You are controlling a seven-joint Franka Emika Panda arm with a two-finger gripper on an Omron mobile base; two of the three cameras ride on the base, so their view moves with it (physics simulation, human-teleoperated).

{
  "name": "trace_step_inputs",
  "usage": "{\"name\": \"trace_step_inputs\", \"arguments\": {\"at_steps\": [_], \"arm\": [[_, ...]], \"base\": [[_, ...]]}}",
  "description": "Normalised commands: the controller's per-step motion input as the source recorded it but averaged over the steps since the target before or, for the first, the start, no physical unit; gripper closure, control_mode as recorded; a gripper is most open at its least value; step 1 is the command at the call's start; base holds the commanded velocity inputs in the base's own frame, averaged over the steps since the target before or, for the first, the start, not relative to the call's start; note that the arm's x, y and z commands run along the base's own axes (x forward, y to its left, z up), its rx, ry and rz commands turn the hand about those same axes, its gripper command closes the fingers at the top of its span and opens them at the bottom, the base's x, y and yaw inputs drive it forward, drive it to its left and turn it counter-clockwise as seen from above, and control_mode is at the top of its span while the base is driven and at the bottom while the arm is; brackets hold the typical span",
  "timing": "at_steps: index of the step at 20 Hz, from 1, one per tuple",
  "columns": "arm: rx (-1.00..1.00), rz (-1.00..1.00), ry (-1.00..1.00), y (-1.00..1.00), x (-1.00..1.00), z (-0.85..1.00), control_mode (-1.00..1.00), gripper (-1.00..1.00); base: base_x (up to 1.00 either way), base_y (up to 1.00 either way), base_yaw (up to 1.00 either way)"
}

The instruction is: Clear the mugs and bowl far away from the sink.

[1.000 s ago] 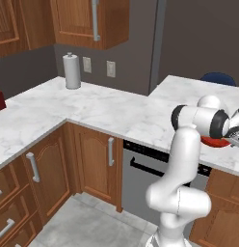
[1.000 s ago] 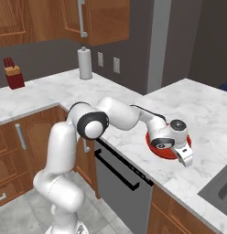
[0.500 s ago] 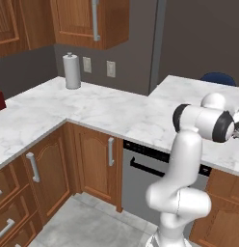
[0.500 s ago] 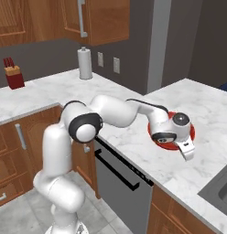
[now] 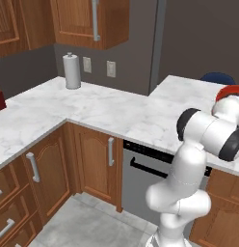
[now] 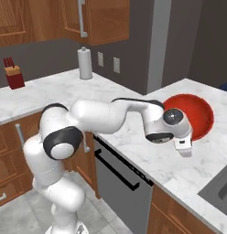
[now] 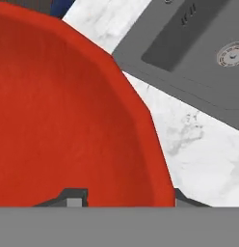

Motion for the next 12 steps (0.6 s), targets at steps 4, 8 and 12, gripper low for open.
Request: {"name": "trace_step_inputs", "arguments": {"at_steps": [4, 8, 12], "arm": [[0.00, 0.00, 0.00, 0.00, 0.00, 0.00, 1.00, 1.00], [0.00, 0.00, 0.00, 0.00, 0.00, 0.00, 1.00, 1.00], [0.00, 0.00, 0.00, 0.00, 0.00, 0.00, 1.00, 1.00]], "base": [[-0.26, 0.08, -0.92], [-0.14, 0.04, -1.00], [-0.19, 0.01, -1.00]]}}
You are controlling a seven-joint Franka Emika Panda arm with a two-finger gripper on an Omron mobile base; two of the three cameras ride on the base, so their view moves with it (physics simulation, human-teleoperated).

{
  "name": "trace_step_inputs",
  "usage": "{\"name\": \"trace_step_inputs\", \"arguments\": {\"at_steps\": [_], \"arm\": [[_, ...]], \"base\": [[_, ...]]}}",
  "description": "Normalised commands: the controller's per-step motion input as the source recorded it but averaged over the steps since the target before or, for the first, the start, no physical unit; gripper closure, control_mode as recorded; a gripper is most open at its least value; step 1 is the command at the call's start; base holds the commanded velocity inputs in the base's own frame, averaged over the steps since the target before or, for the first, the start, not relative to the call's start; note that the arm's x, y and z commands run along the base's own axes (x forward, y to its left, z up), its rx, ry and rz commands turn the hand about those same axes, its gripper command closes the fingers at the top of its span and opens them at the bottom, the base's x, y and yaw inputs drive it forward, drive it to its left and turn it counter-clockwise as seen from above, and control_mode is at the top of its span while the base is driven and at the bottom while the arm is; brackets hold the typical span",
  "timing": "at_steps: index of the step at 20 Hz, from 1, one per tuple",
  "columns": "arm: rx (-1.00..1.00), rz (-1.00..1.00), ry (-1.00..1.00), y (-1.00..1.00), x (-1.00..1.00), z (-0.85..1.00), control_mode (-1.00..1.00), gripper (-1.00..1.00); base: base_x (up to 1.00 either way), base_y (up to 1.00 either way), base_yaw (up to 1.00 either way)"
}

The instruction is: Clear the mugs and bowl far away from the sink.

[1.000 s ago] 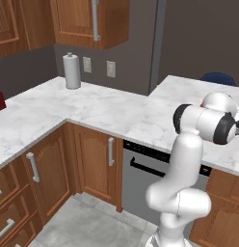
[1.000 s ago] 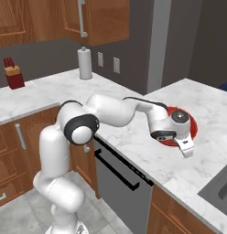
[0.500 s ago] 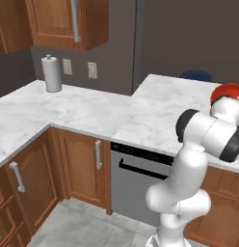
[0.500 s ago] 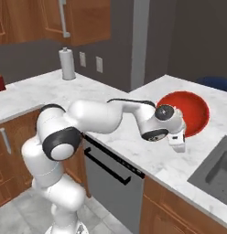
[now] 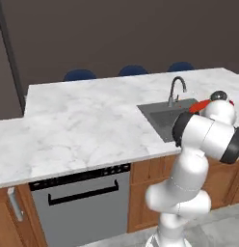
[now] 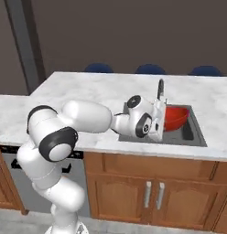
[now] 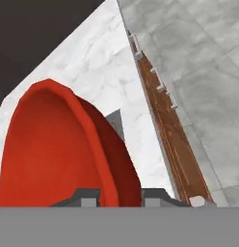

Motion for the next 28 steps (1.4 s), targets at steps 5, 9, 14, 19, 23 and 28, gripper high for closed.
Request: {"name": "trace_step_inputs", "arguments": {"at_steps": [5, 9, 14, 19, 23, 28], "arm": [[0.00, 0.00, 0.00, 0.00, 0.00, 0.00, 1.00, 1.00], [0.00, 0.00, 0.00, 0.00, 0.00, 0.00, 1.00, 1.00], [0.00, 0.00, 0.00, 0.00, 0.00, 0.00, 1.00, 1.00], [0.00, 0.00, 0.00, 0.00, 0.00, 0.00, 1.00, 1.00], [0.00, 0.00, 0.00, 0.00, 0.00, 0.00, 1.00, 1.00], [0.00, 0.00, 0.00, 0.00, 0.00, 0.00, 1.00, 1.00]], "base": [[-0.19, 0.03, -1.00], [-0.19, 0.04, -1.00], [-0.16, 0.05, -1.00], [-0.03, 0.03, -1.00], [0.00, 0.01, -1.00], [0.08, 0.23, -1.00]]}}
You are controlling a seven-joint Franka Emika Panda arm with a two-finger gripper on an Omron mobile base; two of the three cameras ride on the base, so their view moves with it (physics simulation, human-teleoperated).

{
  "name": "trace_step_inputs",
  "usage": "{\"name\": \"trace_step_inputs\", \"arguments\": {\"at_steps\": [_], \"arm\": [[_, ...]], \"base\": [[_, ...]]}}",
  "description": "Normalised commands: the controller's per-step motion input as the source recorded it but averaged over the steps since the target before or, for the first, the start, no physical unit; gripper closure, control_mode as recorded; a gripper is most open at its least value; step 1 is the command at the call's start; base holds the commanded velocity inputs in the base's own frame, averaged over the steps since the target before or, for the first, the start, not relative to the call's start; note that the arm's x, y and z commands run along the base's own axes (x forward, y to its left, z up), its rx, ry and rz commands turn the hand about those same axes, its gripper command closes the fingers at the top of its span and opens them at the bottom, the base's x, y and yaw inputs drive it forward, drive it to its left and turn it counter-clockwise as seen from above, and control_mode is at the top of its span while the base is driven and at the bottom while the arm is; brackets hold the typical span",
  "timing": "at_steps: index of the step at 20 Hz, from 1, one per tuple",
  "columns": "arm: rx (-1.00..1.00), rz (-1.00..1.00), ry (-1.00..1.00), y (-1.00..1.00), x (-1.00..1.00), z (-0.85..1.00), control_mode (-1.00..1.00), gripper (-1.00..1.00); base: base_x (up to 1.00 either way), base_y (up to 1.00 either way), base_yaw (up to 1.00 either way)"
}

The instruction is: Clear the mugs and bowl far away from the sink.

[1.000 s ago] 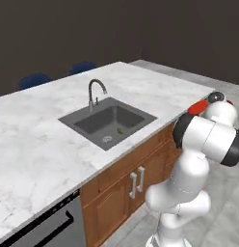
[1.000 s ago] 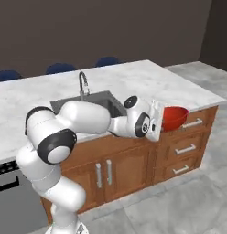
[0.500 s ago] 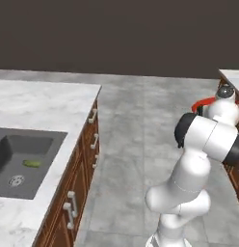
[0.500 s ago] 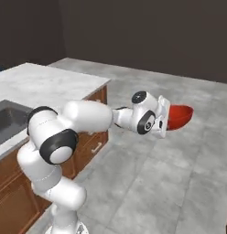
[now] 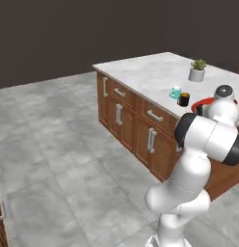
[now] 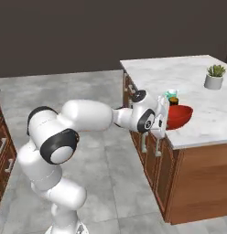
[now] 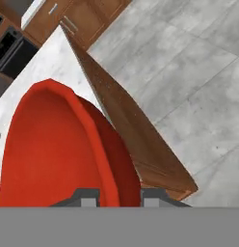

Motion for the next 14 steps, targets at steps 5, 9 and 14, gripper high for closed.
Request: {"name": "trace_step_inputs", "arguments": {"at_steps": [5, 9, 14], "arm": [[0.00, 0.00, 0.00, 0.00, 0.00, 0.00, 1.00, 1.00], [0.00, 0.00, 0.00, 0.00, 0.00, 0.00, 1.00, 1.00], [0.00, 0.00, 0.00, 0.00, 0.00, 0.00, 1.00, 1.00]], "base": [[0.29, 0.45, -0.98], [0.22, 0.70, -0.88], [-0.08, 1.00, -0.59]]}}
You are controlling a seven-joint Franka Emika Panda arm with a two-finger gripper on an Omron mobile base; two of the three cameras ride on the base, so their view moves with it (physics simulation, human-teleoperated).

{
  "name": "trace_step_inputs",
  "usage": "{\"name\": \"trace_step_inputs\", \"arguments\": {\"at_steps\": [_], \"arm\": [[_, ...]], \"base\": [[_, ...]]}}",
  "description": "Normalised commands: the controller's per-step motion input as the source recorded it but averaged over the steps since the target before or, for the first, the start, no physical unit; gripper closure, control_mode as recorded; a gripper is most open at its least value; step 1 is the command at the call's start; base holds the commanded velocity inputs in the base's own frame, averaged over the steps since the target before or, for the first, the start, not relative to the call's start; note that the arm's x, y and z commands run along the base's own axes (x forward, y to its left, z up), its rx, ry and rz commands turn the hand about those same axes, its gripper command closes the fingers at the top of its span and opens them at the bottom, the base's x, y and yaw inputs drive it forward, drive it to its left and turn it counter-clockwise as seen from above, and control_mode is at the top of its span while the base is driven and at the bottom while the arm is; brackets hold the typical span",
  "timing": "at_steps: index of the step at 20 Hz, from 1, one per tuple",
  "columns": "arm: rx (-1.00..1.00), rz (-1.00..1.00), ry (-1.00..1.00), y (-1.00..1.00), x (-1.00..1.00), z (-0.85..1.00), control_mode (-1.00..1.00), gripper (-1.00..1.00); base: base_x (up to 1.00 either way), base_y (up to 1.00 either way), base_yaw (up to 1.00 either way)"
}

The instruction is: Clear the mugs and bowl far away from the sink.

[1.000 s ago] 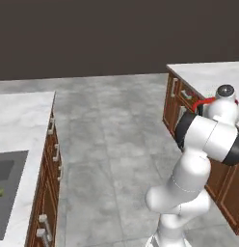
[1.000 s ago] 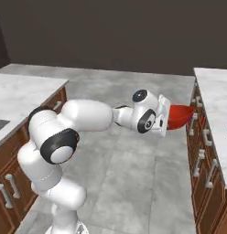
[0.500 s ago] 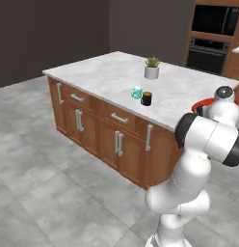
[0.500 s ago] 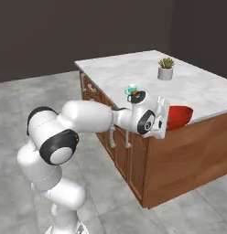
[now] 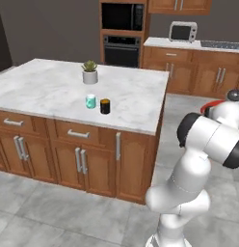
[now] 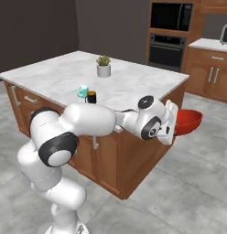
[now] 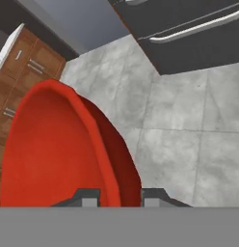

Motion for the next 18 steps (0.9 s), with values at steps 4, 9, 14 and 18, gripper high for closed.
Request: {"name": "trace_step_inputs", "arguments": {"at_steps": [4, 9, 14, 18], "arm": [[0.00, 0.00, 0.00, 0.00, 0.00, 0.00, 1.00, 1.00], [0.00, 0.00, 0.00, 0.00, 0.00, 0.00, 1.00, 1.00], [0.00, 0.00, 0.00, 0.00, 0.00, 0.00, 1.00, 1.00], [0.00, 0.00, 0.00, 0.00, 0.00, 0.00, 1.00, 1.00]], "base": [[-0.06, 0.26, -0.05], [-0.24, 0.61, 0.03], [0.03, 1.00, -0.03], [0.19, 1.00, -0.07]]}}
